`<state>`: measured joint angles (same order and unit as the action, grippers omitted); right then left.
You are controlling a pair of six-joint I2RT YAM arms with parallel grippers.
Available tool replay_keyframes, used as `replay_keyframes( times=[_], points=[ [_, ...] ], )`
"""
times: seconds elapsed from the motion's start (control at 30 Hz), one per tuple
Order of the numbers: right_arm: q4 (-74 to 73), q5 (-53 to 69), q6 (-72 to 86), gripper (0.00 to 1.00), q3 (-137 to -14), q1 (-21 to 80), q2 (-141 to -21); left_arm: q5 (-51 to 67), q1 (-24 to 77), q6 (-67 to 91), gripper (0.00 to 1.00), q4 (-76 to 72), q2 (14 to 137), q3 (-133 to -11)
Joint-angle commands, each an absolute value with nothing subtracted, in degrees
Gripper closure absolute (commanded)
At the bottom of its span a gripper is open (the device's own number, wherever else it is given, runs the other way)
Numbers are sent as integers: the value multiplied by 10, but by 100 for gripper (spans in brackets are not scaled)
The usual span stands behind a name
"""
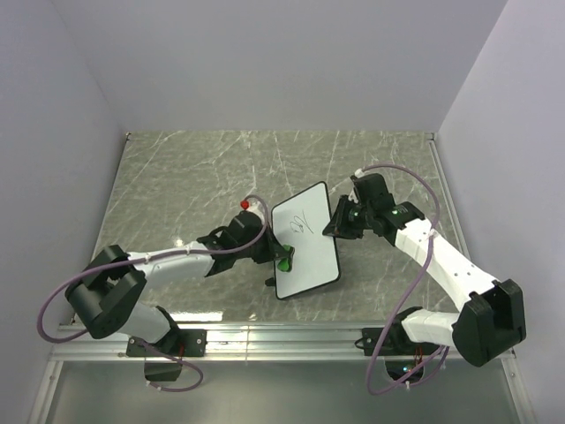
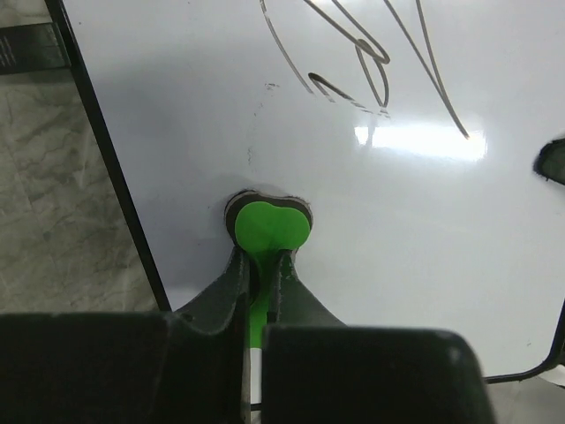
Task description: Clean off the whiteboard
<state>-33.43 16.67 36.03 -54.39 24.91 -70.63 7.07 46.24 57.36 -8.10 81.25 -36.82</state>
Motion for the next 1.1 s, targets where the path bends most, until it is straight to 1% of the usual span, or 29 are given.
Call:
replay_keyframes(
  times=[0.0, 0.07, 0.1, 0.17, 0.2, 0.27, 0.3, 0.4, 0.47, 0.57, 0.63, 0.9, 1.07],
  points=[
    [-327, 189, 383, 100, -534, 265, -688, 71, 471, 527, 100, -7, 862, -409],
    [-323, 189, 385, 100, -532, 266, -687, 70, 476, 512, 100, 16, 860, -448],
    [-323, 188, 387, 100, -528, 268, -687, 69, 483, 506, 100, 30, 863, -499],
    [-316, 188, 391, 100, -525, 271, -689, 77, 488, 494, 100, 67, 871, -554],
    [-313, 187, 393, 100, -523, 273, -689, 83, 489, 492, 100, 74, 884, -609],
    [-309, 187, 398, 100, -520, 275, -692, 92, 493, 490, 100, 92, 900, -659],
    [-308, 185, 399, 100, -519, 277, -692, 103, 494, 491, 100, 97, 917, -703],
    [-307, 184, 404, 100, -521, 284, -693, 107, 495, 493, 100, 112, 953, -760],
    [-308, 179, 405, 100, -523, 287, -691, 100, 491, 490, 100, 126, 968, -773],
    [-320, 171, 403, 100, -533, 288, -685, 105, 478, 488, 100, 116, 987, -759],
    [-327, 164, 399, 100, -538, 288, -682, 117, 466, 492, 100, 98, 991, -711],
    [-349, 151, 398, 100, -541, 288, -663, 103, 402, 490, 100, 29, 986, -517],
    [-355, 146, 399, 100, -538, 288, -656, 104, 360, 483, 100, 11, 993, -475]
  ],
)
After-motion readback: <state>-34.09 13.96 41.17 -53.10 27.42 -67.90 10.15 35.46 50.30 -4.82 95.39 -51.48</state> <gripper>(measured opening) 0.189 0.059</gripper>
